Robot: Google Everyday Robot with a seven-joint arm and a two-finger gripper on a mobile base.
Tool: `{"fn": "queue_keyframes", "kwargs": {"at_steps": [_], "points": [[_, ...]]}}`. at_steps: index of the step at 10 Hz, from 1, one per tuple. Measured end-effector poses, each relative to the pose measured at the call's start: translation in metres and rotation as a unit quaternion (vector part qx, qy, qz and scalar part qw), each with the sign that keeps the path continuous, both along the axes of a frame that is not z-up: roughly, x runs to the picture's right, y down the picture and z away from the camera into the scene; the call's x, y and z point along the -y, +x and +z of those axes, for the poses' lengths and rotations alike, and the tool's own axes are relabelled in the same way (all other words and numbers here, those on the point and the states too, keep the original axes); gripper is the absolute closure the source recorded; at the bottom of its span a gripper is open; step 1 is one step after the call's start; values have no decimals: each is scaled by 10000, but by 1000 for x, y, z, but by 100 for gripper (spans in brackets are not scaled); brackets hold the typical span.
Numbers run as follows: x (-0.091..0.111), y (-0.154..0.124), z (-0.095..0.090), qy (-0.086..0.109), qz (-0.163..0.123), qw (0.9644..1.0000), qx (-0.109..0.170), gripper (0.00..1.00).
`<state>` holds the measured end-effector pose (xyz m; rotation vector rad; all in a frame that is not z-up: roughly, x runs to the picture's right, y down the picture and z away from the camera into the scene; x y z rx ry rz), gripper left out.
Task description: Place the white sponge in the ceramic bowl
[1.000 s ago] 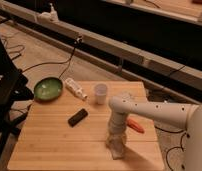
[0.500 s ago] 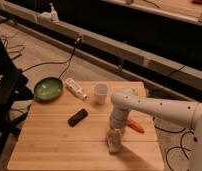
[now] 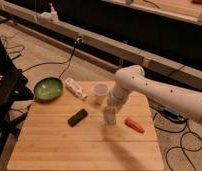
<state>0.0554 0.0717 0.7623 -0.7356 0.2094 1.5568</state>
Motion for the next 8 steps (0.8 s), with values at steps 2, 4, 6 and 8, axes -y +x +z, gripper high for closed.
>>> {"fn": "queue_keyframes", "kwargs": {"at_steps": [2, 4, 6, 8], "points": [[54, -24, -11, 468, 346, 9977, 351, 98], [63, -28, -14, 548, 409, 9968, 414, 98], [63, -28, -14, 545, 408, 9968, 413, 98], [63, -27, -13, 551, 404, 9968, 404, 98]]}}
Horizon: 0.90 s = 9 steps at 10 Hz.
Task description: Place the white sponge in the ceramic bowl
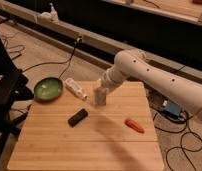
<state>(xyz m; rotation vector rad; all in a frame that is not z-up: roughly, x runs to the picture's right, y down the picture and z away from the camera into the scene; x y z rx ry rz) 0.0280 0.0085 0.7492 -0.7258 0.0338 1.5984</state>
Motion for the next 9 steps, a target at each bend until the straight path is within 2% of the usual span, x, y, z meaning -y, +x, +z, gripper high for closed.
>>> {"fn": "queue_keyframes", "kwargs": {"at_steps": [1, 3, 4, 5, 7, 9], "points": [[8, -2, 2, 87, 9, 10000, -14, 98], [37, -23, 3, 325, 4, 9994, 72, 98], [65, -49, 1, 560, -45, 9982, 223, 98], [86, -75, 0, 717, -98, 9966, 391, 98], [108, -127, 7, 814, -251, 9938, 717, 98], [118, -175, 22, 869, -489, 9910, 898, 98]]}}
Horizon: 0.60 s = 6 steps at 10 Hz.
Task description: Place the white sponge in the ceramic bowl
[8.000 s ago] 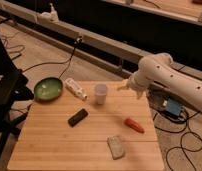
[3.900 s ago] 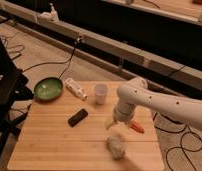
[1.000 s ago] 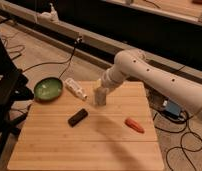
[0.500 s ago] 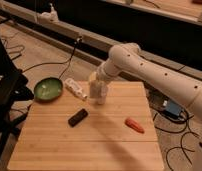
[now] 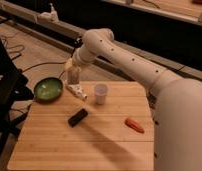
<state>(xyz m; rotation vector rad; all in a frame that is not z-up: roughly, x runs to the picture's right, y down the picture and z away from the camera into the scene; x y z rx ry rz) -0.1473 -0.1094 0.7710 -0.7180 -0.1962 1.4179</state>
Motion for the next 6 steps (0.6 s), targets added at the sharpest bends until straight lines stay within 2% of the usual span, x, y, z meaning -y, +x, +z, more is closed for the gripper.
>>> {"fn": "queue_keyframes", "kwargs": {"at_steps": [1, 3, 6], "points": [[0, -31, 10, -11, -158, 9998, 153, 98], [-3, -53, 17, -39, -264, 9993, 264, 98], [-2, -51, 17, -38, -254, 9993, 257, 98]]}}
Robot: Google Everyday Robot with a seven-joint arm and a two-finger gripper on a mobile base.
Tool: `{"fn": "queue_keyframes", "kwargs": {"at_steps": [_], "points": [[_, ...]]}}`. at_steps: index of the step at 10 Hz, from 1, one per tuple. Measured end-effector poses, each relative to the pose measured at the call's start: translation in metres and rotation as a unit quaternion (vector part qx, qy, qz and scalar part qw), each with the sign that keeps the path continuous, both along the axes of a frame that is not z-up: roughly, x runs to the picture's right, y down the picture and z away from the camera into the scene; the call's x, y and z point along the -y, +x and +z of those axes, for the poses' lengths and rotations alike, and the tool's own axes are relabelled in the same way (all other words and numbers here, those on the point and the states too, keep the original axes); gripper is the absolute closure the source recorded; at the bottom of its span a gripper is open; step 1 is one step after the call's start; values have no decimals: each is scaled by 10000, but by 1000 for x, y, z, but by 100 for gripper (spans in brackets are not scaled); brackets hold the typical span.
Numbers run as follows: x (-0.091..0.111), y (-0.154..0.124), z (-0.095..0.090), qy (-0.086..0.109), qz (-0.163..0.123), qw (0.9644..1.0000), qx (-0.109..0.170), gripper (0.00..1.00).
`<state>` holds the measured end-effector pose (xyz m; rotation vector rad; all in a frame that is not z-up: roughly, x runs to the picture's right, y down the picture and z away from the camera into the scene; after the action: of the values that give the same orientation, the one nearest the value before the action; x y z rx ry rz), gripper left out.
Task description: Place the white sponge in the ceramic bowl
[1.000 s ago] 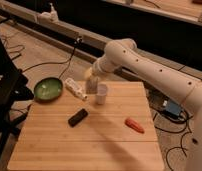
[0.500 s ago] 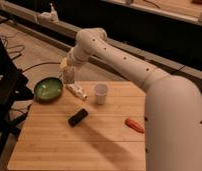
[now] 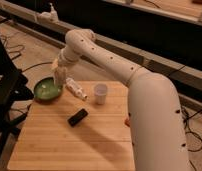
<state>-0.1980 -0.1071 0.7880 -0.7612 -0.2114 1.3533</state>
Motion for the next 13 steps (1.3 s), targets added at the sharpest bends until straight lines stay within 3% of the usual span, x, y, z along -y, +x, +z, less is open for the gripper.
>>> {"fn": "queue_keyframes", "kwargs": {"at_steps": [3, 6, 8, 13], "points": [[1, -3, 4, -8, 43, 10000, 30, 98], [3, -53, 34, -44, 210, 9992, 326, 97], [2, -77, 58, -62, 287, 9985, 467, 86], [-7, -114, 118, -49, 381, 9975, 590, 37]]}}
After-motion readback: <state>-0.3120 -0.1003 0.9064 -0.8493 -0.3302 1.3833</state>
